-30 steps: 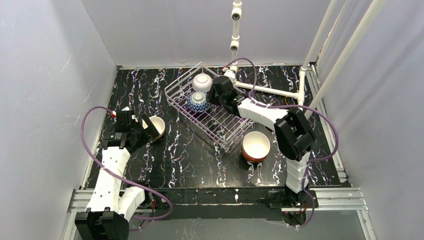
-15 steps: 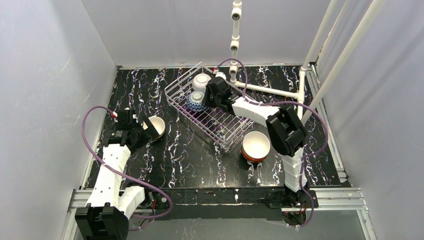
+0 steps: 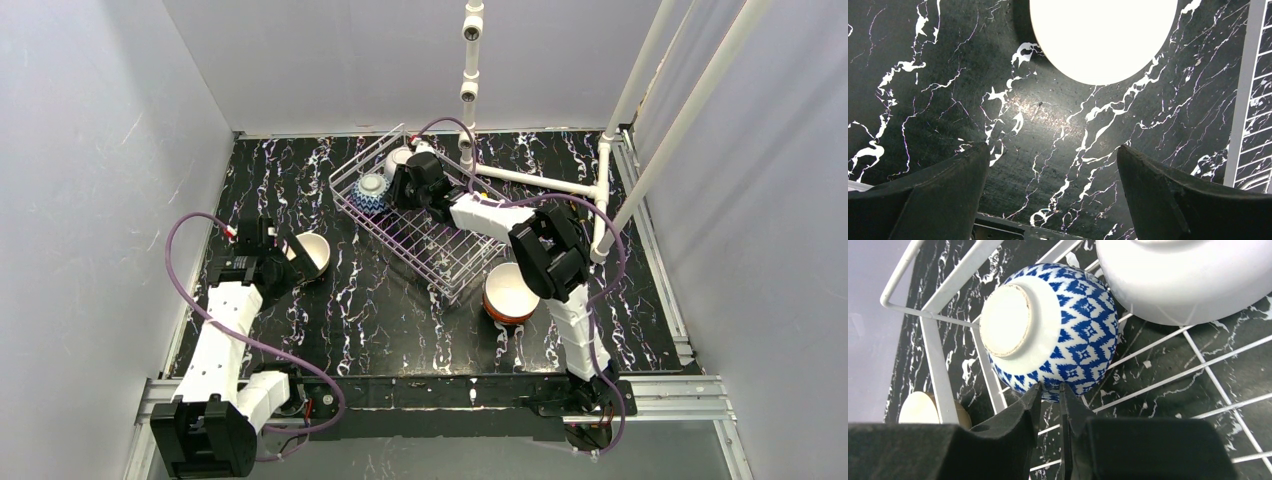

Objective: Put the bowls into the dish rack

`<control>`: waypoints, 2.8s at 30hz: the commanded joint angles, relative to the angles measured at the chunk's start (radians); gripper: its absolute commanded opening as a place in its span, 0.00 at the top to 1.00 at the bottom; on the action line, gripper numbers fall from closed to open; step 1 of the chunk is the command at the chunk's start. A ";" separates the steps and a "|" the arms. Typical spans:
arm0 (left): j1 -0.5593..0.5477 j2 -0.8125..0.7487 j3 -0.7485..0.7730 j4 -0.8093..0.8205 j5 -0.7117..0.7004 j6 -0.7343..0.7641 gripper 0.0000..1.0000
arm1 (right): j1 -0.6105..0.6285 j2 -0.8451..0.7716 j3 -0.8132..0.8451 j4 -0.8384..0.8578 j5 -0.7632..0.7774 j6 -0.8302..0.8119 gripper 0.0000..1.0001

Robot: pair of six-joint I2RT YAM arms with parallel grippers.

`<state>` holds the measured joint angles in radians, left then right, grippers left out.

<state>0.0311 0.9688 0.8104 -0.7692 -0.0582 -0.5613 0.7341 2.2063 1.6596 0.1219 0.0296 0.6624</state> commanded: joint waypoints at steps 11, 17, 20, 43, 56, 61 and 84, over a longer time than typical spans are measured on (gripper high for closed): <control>0.005 0.092 0.055 0.014 -0.051 -0.047 0.20 | -0.032 -0.085 -0.028 0.141 -0.084 0.001 0.59; 0.004 0.166 0.084 0.020 -0.094 -0.079 0.18 | -0.047 -0.225 -0.078 0.006 -0.139 -0.089 0.38; 0.004 0.196 0.108 -0.018 -0.097 -0.114 0.18 | -0.058 -0.278 -0.075 -0.112 -0.150 -0.130 0.36; 0.010 0.451 0.137 0.099 -0.234 -0.091 0.62 | -0.063 -0.763 -0.546 -0.051 -0.374 -0.209 0.46; 0.011 0.525 0.183 0.140 -0.219 -0.033 1.00 | -0.064 -0.960 -0.693 -0.009 -0.427 -0.120 0.42; 0.011 0.518 0.203 0.108 -0.188 0.000 1.00 | -0.064 -0.987 -0.649 -0.151 -0.440 -0.162 0.38; -0.071 0.194 0.234 -0.042 0.144 0.197 1.00 | 0.408 -0.786 -0.637 0.199 -0.287 -0.769 0.25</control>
<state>-0.0380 1.1824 1.0599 -0.7944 -0.0158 -0.4286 1.0840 1.3079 0.9287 0.1802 -0.2832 0.1066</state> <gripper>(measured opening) 0.047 0.740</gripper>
